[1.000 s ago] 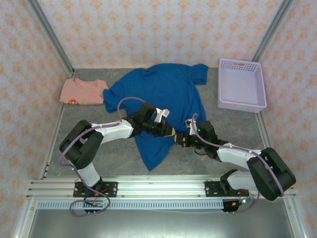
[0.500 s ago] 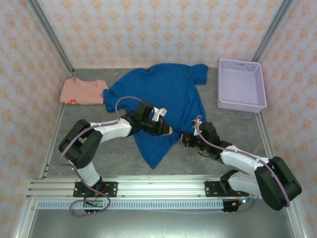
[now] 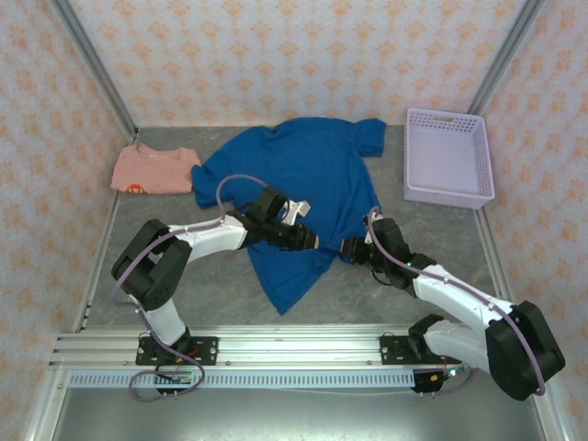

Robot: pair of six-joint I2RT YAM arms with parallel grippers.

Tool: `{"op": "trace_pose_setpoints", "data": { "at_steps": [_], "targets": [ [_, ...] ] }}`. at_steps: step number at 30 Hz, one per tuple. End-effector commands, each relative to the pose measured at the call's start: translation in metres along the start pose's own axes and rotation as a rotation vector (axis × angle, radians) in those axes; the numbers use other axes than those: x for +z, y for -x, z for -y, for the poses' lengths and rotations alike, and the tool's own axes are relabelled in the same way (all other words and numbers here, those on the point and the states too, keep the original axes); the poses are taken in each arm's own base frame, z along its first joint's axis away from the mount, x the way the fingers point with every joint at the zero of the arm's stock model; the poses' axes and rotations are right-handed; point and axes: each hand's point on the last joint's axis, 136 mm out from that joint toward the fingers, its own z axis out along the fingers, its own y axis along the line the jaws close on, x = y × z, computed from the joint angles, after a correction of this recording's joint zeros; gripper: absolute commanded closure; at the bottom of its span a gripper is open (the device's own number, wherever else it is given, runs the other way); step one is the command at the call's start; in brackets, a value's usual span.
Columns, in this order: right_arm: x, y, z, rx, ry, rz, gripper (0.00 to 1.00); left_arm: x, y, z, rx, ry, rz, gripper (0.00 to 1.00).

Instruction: Fold the inside-out t-shirt

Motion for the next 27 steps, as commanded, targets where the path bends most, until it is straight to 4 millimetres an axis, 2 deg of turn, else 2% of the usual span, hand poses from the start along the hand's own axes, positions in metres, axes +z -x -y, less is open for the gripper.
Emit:
{"op": "trace_pose_setpoints", "data": {
  "at_steps": [1,5,8,11,16,21,24,27],
  "targets": [
    [0.002,-0.004,0.012,-0.005,-0.076,-0.032,0.71,0.010,-0.009,0.000,0.049,0.029,-0.050,0.73],
    [0.003,-0.008,0.010,-0.018,-0.063,-0.057,0.71,0.012,-0.011,0.000,0.060,0.027,-0.061,0.72],
    [0.002,-0.012,0.011,-0.028,-0.070,-0.079,0.71,0.010,-0.013,0.006,0.124,0.045,-0.065,0.64],
    [-0.001,-0.015,0.013,-0.043,-0.083,-0.101,0.70,0.011,-0.017,0.002,0.193,0.128,-0.083,0.60],
    [-0.002,-0.018,0.008,-0.047,-0.063,-0.126,0.71,0.023,-0.015,-0.005,0.175,0.140,-0.105,0.65],
    [0.001,-0.031,-0.021,-0.003,0.126,-0.173,0.68,0.020,-0.007,0.005,0.159,0.080,-0.077,0.67],
    [0.008,-0.034,-0.021,0.050,0.149,-0.165,0.65,0.014,-0.008,0.009,0.110,0.007,-0.054,0.69],
    [0.020,-0.033,-0.017,0.061,0.120,-0.168,0.60,0.010,-0.012,0.007,0.110,0.006,-0.050,0.68]
  ]
}}
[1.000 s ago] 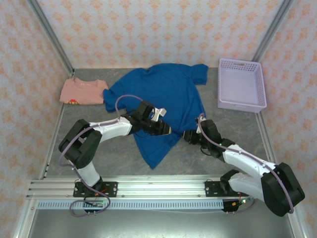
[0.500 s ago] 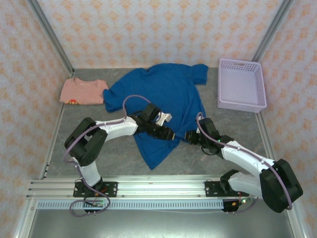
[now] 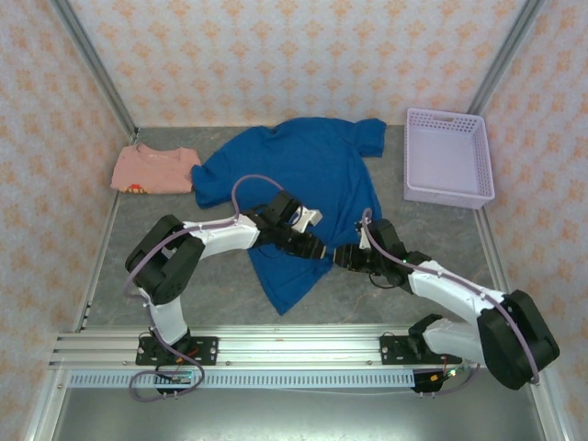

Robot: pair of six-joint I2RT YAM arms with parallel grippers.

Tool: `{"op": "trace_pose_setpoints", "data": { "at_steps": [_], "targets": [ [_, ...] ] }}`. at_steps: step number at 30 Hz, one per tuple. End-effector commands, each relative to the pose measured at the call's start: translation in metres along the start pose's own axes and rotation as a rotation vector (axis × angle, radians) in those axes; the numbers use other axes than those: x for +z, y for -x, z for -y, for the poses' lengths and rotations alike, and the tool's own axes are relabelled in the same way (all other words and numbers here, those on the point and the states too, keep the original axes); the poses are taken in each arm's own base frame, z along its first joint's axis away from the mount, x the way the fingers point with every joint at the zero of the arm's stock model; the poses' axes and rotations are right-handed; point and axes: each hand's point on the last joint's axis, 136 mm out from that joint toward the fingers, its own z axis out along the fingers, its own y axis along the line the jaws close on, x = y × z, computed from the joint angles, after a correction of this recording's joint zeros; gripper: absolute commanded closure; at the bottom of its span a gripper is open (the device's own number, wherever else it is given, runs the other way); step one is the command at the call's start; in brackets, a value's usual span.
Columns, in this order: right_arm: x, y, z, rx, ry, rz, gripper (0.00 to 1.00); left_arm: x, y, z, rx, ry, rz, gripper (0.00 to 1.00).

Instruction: Fold the inside-out t-shirt

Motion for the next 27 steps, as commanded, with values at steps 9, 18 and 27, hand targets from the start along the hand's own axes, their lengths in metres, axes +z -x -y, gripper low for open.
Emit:
{"op": "trace_pose_setpoints", "data": {
  "at_steps": [9,18,27],
  "targets": [
    [0.013,0.017,0.012,-0.080,-0.119,0.002,0.59,-0.014,0.005,0.012,0.015,-0.038,0.035,0.68],
    [0.027,0.013,0.005,-0.083,-0.076,-0.053,0.56,-0.015,0.005,0.011,0.020,-0.025,0.031,0.67],
    [0.035,0.022,0.004,-0.048,-0.094,-0.058,0.86,-0.019,0.000,0.001,0.024,0.034,0.028,0.67]
  ]
}}
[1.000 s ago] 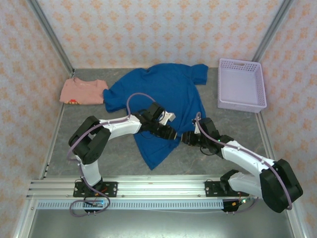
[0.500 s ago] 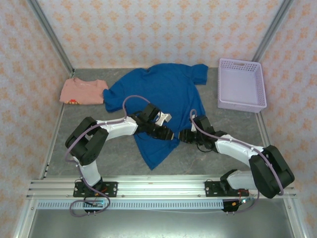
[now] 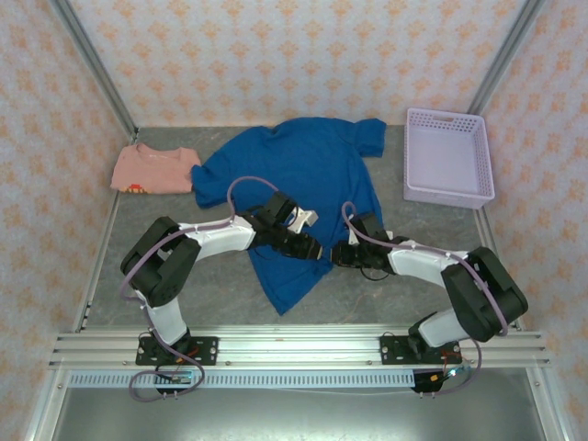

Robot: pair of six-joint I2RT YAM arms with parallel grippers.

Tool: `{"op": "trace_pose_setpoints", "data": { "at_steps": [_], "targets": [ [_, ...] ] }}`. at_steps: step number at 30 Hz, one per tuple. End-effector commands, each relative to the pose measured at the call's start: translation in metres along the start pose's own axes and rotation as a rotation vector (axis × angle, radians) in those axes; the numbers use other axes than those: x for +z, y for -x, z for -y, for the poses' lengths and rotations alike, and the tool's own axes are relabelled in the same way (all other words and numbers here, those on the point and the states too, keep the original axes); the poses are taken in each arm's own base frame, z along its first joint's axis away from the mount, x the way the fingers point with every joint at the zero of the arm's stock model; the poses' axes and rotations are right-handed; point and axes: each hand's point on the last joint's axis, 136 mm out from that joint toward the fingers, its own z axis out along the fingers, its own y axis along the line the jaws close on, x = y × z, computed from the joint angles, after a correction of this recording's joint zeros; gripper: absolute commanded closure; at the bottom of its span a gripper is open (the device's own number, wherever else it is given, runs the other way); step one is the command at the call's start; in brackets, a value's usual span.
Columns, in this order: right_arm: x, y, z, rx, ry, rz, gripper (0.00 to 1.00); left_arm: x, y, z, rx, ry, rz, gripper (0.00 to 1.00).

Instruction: Fold the inside-out t-shirt

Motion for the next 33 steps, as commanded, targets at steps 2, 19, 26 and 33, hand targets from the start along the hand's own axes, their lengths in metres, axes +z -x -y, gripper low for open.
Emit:
{"op": "trace_pose_setpoints", "data": {
  "at_steps": [2,19,26,33],
  "targets": [
    [-0.018,0.028,-0.015,-0.044,-0.008,0.075,0.90,-0.014,0.001,0.001,0.049,0.053,0.023,0.67],
    [-0.067,0.048,-0.042,-0.041,0.038,0.066,1.00,-0.009,0.021,0.018,0.254,0.166,0.029,0.54],
    [-0.077,0.061,-0.045,0.097,0.132,0.068,1.00,0.002,0.032,0.026,0.298,0.165,0.018,0.48],
    [-0.086,0.069,-0.049,0.142,0.167,0.080,1.00,0.009,0.040,0.026,0.308,0.170,0.012,0.52]
  ]
}}
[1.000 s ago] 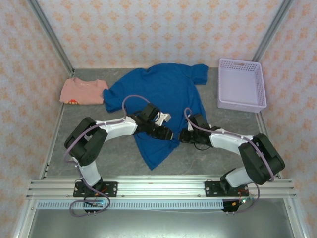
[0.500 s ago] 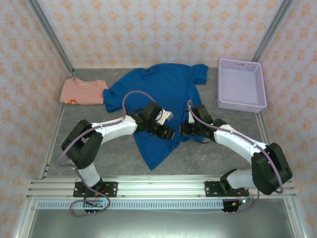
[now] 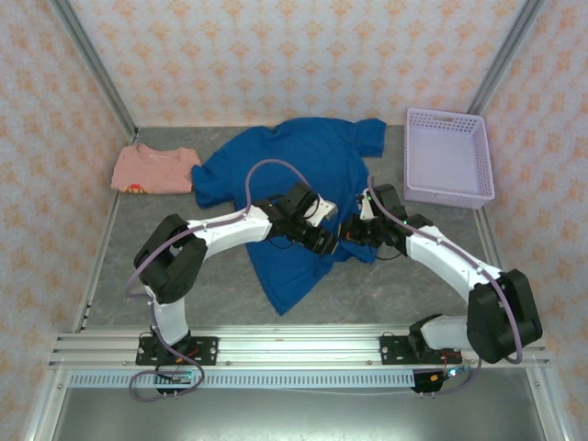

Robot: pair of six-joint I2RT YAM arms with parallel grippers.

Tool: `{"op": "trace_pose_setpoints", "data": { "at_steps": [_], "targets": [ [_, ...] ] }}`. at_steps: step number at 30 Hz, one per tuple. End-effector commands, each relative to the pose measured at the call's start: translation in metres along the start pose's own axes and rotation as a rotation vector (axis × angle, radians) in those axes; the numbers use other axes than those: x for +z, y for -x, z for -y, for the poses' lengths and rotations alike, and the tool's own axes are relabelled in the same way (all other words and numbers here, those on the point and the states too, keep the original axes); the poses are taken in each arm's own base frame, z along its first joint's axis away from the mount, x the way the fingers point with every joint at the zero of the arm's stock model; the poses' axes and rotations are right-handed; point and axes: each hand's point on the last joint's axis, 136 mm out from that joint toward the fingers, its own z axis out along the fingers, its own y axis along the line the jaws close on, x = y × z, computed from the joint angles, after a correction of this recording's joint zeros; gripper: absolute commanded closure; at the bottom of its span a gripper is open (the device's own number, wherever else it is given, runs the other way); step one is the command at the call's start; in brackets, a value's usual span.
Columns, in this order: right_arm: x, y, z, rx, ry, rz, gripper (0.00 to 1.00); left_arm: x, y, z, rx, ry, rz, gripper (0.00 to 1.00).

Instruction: Fold the inside-out t-shirt

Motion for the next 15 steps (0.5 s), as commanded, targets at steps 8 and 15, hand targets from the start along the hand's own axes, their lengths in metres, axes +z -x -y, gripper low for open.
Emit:
{"op": "trace_pose_setpoints", "data": {
  "at_steps": [8,15],
  "targets": [
    [-0.017,0.014,-0.015,0.008,0.037,0.038,1.00,0.002,-0.001,-0.002,0.027,0.021,-0.032,0.87],
    [-0.037,0.007,0.016,-0.126,-0.159,0.094,0.70,-0.024,0.025,0.016,-0.135,-0.151,0.109,1.00]
  ]
}}
